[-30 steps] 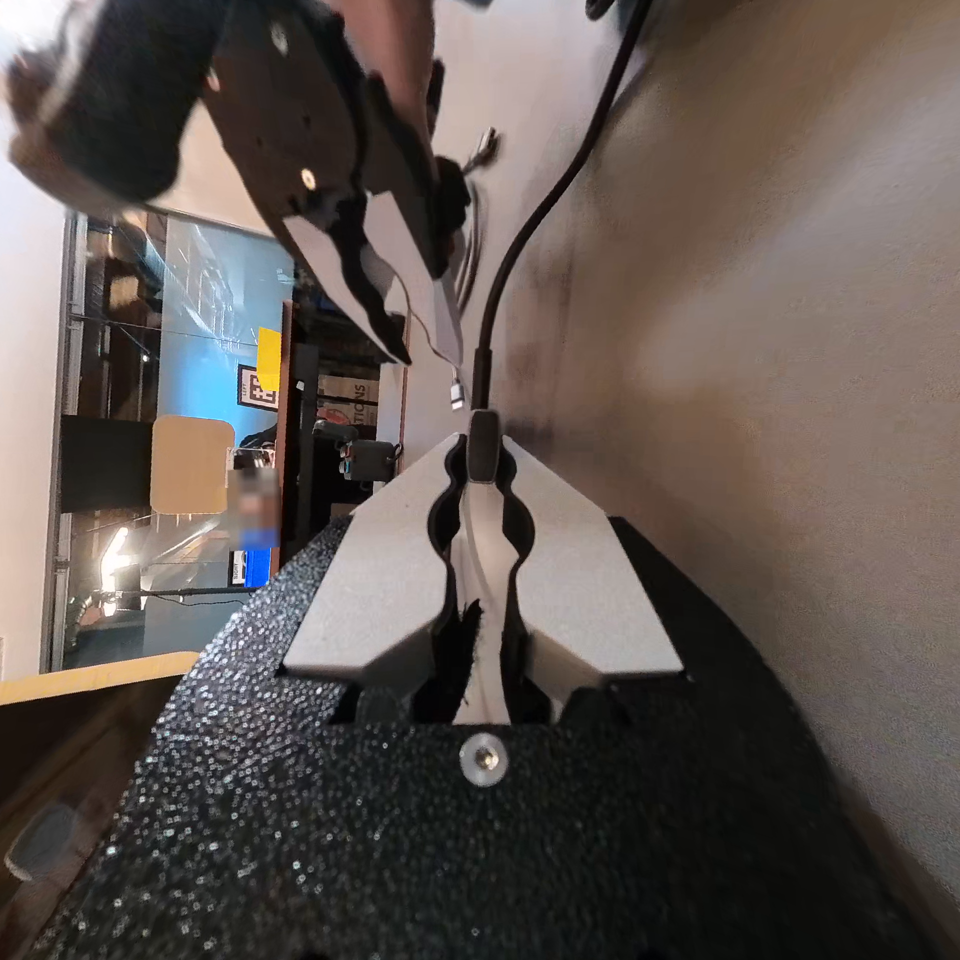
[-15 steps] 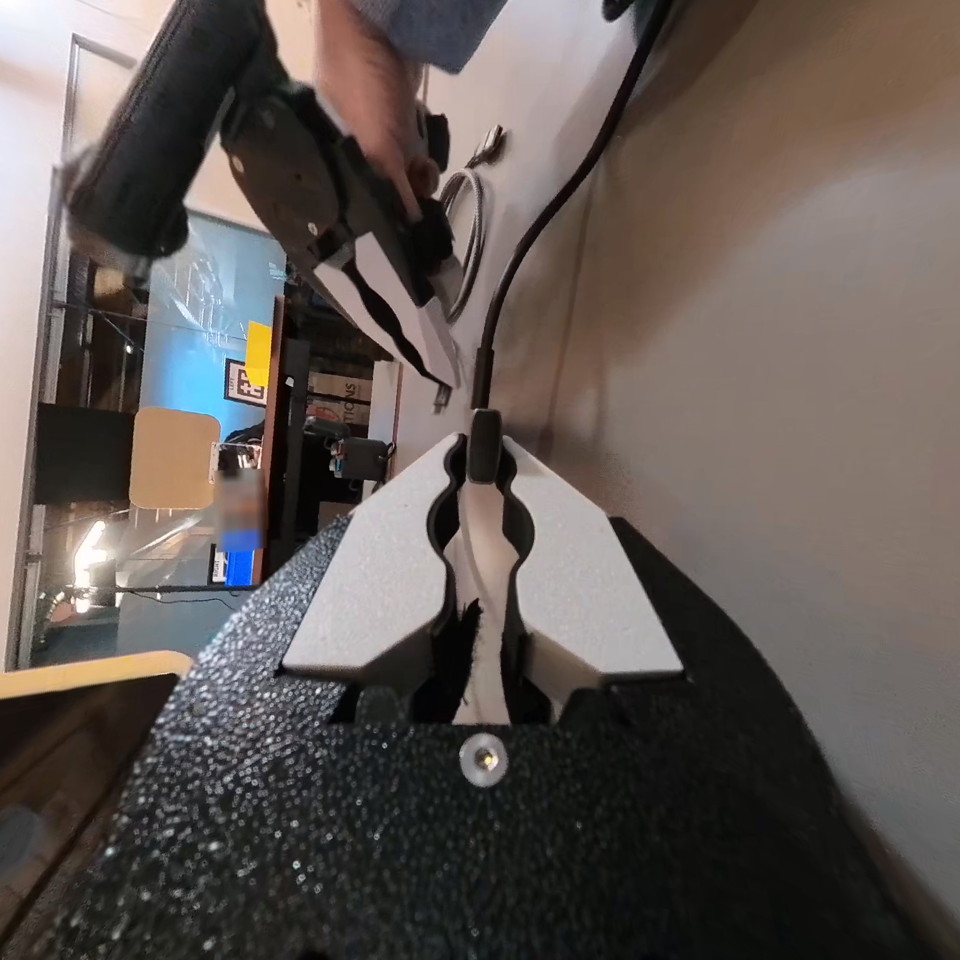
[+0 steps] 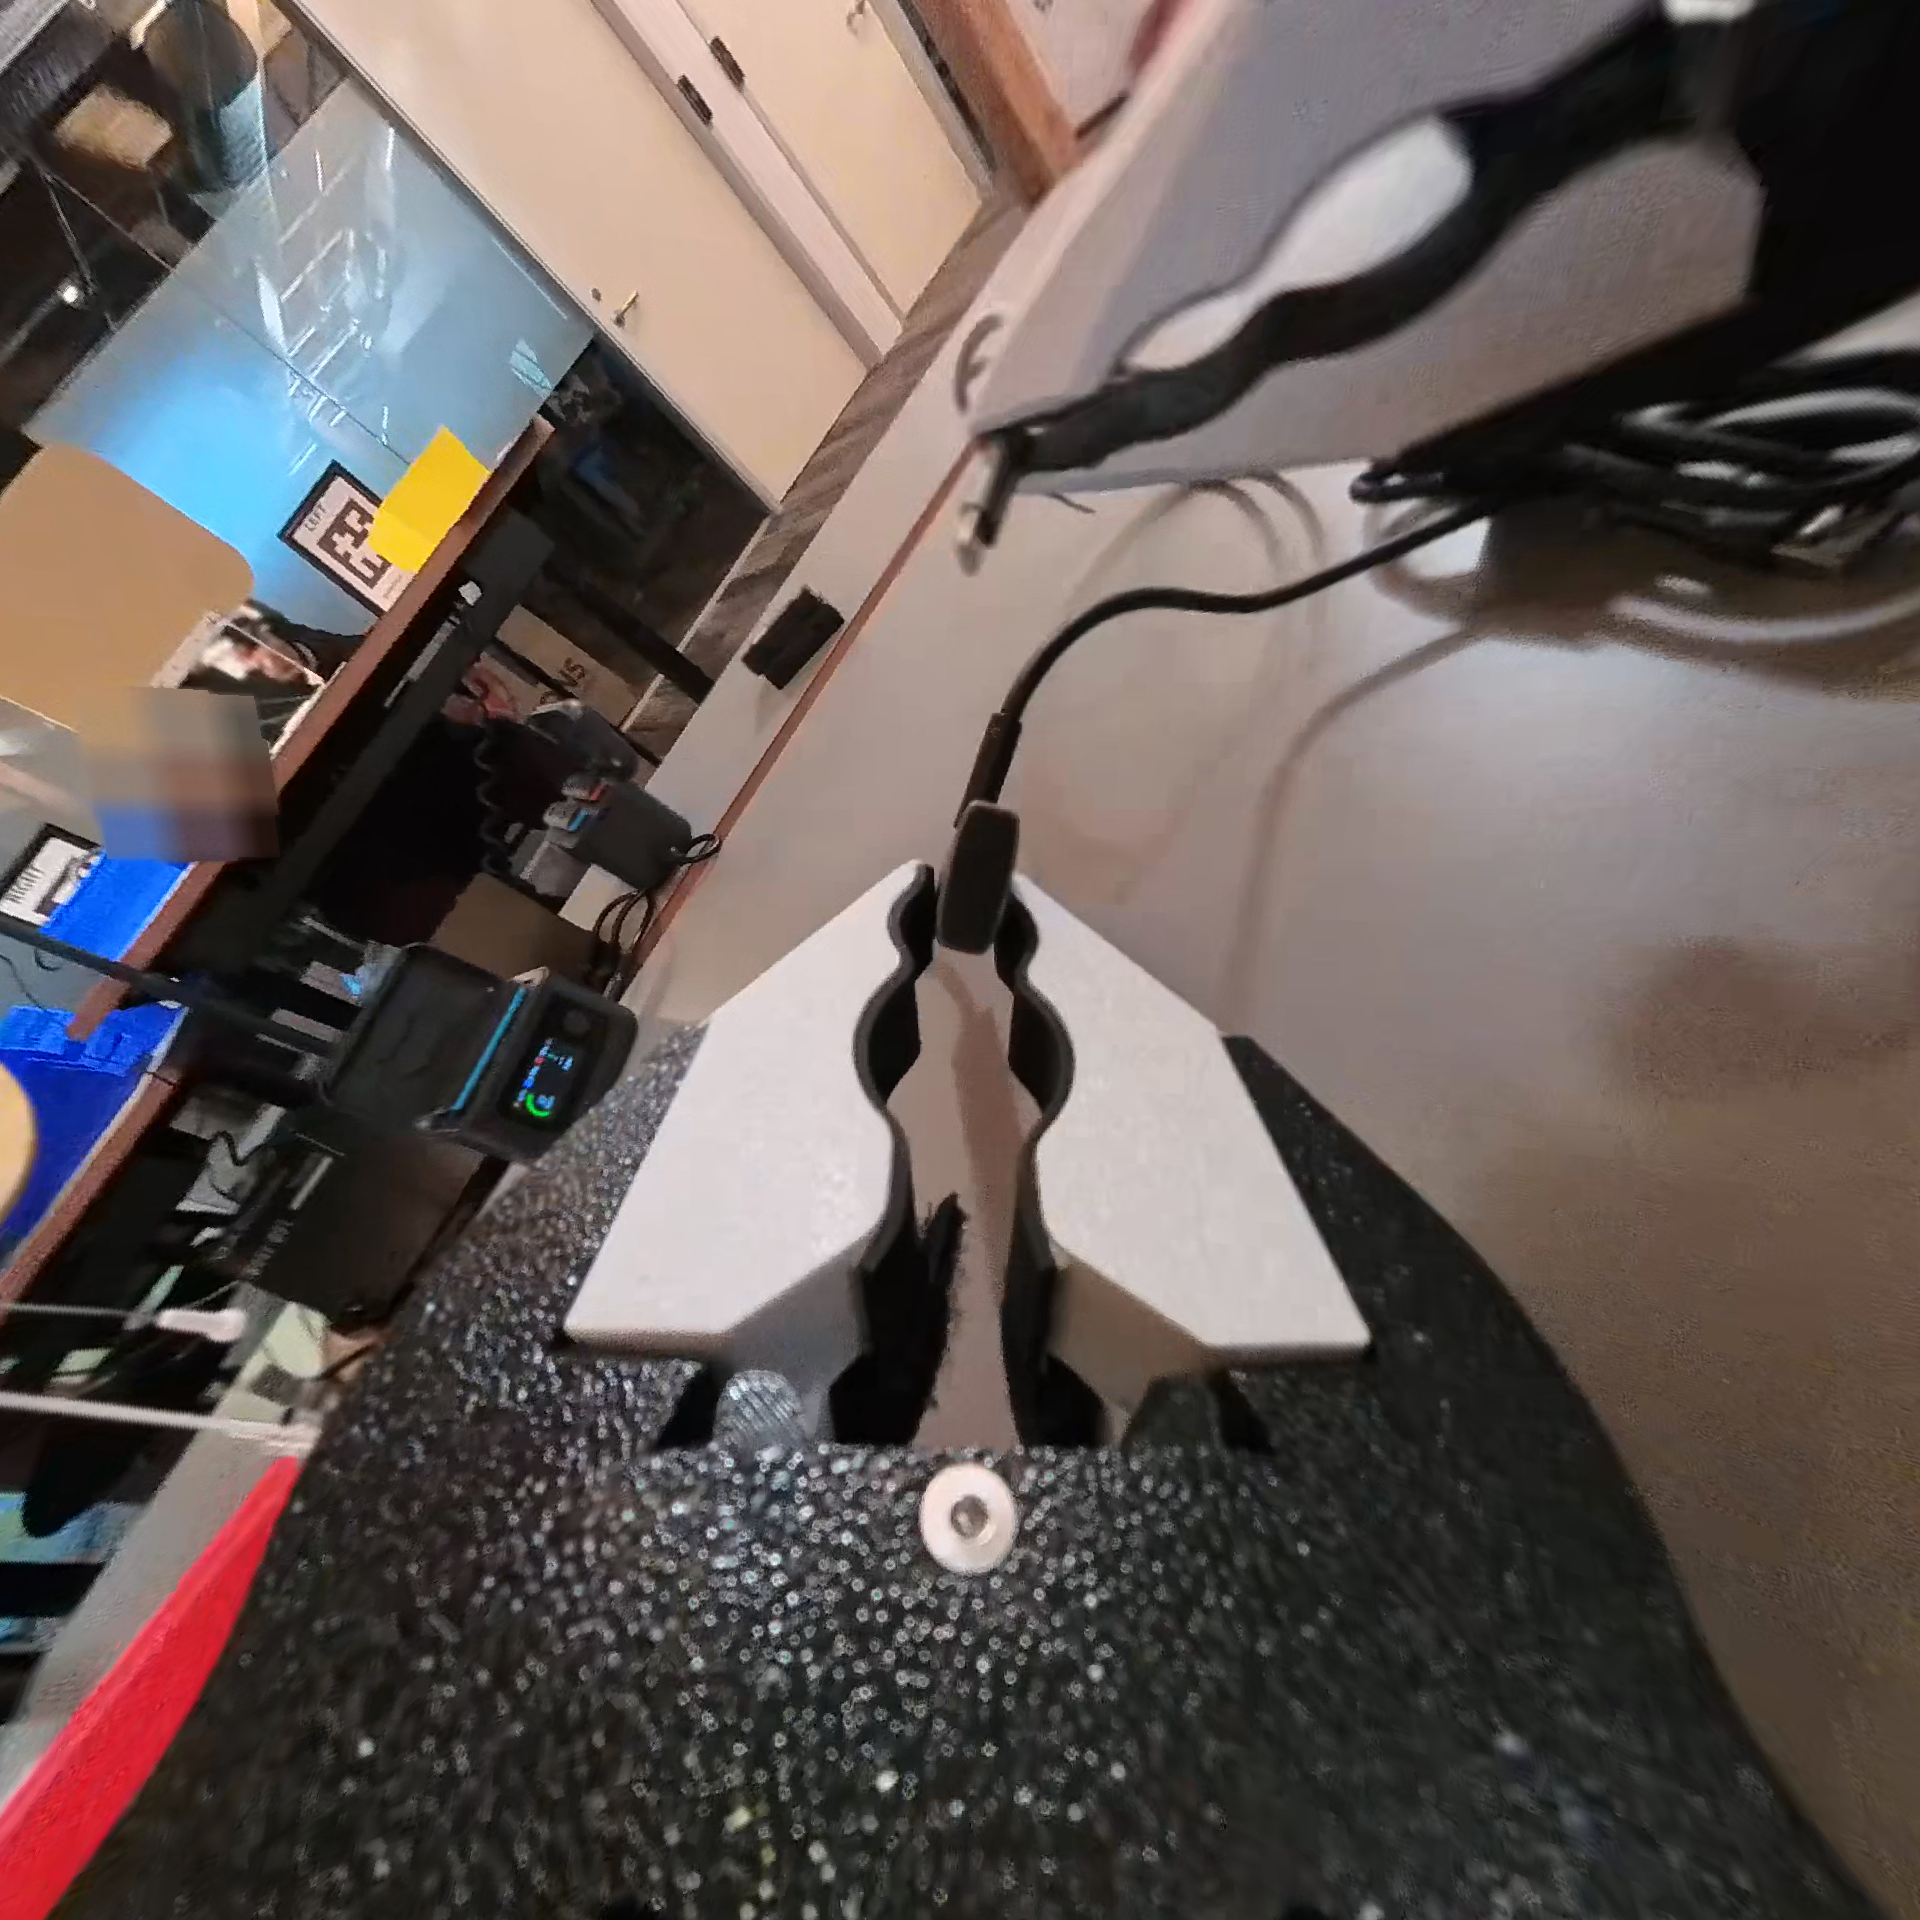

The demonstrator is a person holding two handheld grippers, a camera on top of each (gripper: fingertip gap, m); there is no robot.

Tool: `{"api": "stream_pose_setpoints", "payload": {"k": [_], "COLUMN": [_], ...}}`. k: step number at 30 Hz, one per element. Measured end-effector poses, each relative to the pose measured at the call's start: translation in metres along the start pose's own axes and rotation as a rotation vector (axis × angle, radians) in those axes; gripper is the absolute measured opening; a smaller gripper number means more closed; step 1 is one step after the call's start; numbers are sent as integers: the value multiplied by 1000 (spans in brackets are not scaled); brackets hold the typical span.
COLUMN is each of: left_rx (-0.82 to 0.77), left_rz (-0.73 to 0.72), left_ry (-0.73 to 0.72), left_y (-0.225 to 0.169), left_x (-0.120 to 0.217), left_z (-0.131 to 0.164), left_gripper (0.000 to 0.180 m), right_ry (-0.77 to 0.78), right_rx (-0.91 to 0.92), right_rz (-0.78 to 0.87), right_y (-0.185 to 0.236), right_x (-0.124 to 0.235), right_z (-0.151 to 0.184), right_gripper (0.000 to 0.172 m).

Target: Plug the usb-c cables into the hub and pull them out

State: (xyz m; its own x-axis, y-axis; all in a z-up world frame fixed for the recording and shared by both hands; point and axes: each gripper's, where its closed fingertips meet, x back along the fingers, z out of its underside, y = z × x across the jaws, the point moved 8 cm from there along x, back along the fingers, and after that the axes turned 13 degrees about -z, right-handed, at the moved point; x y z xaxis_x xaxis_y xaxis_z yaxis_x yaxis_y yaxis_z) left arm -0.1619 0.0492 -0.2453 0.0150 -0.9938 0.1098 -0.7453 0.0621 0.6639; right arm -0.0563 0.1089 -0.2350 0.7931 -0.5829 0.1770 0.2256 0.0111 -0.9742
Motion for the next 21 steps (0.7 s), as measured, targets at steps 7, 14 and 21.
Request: {"api": "stream_pose_setpoints", "payload": {"k": [7,14,21], "left_rx": [74,174,281], "left_rz": [0,10,23], "left_ry": [14,23,31], "left_y": [-2,-6,-1], "left_x": [1,0,0], "left_z": [-6,-10,-7], "left_gripper": [10,10,10], "right_ry": [42,42,9], "right_rx": [220,263,270], "right_rz": [126,231,268], "right_y": [10,9,10], "right_x": [-1,-5,2], "right_z": [-22,-37,-34], "right_gripper": [3,4,4]}}
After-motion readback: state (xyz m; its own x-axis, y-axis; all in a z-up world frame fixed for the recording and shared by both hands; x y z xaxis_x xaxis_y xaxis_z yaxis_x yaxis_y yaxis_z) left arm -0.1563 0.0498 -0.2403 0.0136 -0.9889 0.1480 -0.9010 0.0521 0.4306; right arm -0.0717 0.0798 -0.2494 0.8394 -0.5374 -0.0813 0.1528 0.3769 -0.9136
